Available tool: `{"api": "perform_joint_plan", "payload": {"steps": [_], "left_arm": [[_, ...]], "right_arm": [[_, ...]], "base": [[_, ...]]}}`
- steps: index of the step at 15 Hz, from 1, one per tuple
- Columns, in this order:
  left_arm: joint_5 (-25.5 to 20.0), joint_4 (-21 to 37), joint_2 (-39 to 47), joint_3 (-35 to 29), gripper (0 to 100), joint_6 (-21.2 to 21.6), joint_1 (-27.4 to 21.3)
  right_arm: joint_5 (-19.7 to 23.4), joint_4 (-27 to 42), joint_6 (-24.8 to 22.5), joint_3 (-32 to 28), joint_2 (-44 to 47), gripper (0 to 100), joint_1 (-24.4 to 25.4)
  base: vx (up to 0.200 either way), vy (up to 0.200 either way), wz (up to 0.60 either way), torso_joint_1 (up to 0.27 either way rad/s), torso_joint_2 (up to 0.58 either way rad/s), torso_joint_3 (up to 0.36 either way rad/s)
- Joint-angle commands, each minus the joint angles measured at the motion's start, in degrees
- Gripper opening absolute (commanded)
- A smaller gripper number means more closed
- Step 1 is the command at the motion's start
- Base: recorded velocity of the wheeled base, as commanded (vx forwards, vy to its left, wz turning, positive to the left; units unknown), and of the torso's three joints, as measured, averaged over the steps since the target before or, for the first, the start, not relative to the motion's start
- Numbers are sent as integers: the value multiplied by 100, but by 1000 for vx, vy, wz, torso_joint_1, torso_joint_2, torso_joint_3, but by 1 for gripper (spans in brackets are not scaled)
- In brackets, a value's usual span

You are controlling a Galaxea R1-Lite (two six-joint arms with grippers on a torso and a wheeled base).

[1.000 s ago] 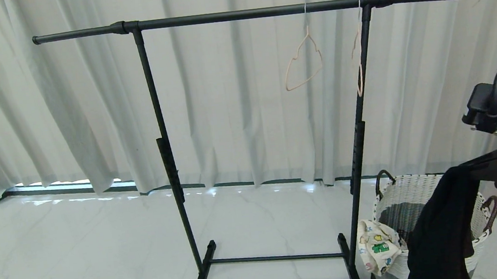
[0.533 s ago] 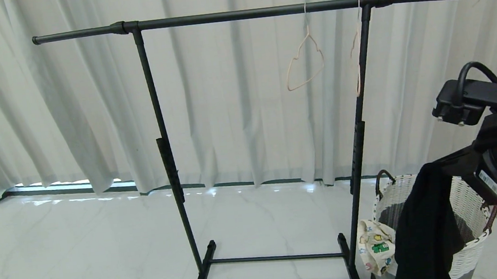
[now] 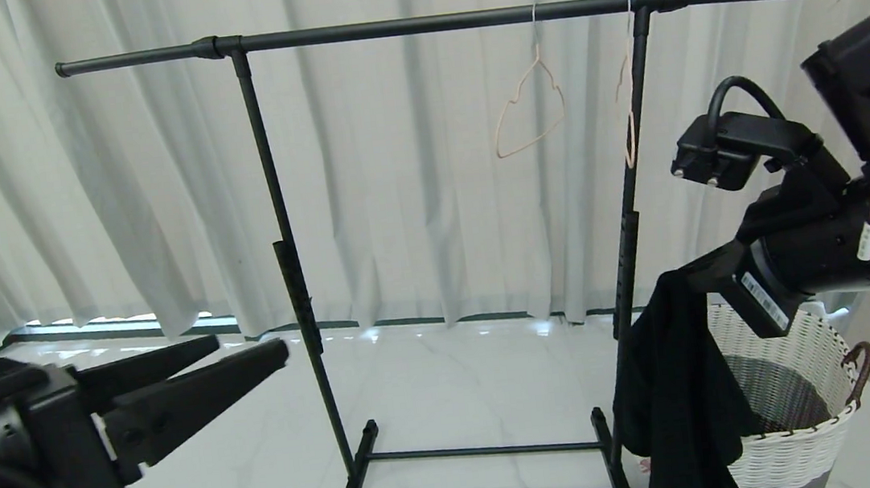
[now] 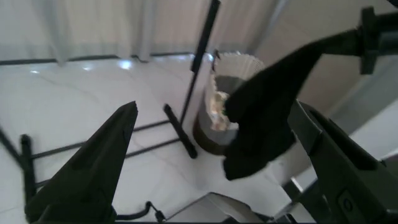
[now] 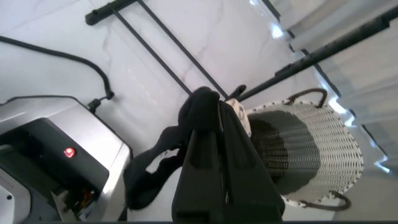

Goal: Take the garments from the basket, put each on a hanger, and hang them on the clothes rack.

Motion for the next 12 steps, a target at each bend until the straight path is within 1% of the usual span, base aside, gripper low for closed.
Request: {"api": "perform_joint_plan", "payload": {"steps": [1,2,3,4,5,6,7,8,9,12], "left_arm": [[9,-140,1126,-213,100,14,-609],[36,-140,1354,-205,100,23,-908],[168,-140,1583,-231,100,23,-1277],[370,-166,1820,-275,100,-4,-1664],[589,-175,2049,-354,100,-39,-1919],[959,-210,2444,-547,100,-224,-2261],[1161,-254,2752,-750,100,-487,-2472],[1196,-272,3051,-960,100,-681,-2569],[1205,-307,3349,-1154,100,-742,-2578],[1161,-518,3877,-1628,100,-751,-2675]], "right_arm": [[22,1,16,-192,328,0,56],[40,1,60,-227,416,0,73],[49,1,104,-289,487,0,126],[84,1,183,-359,548,0,196],[101,1,254,-420,574,0,258],[110,9,403,-517,610,0,372],[119,9,500,-561,610,0,460],[119,9,561,-570,601,0,539],[119,9,596,-579,574,0,618],[119,27,702,-605,530,0,794]], "base": [[0,0,0,0,0,0],[0,0,0,0,0,0],[0,0,0,0,0,0],[0,0,0,0,0,0],[0,0,0,0,0,0],[0,0,0,0,0,0],[0,0,0,0,0,0],[0,0,0,0,0,0],[0,0,0,0,0,0],[0,0,0,0,0,0]]}}
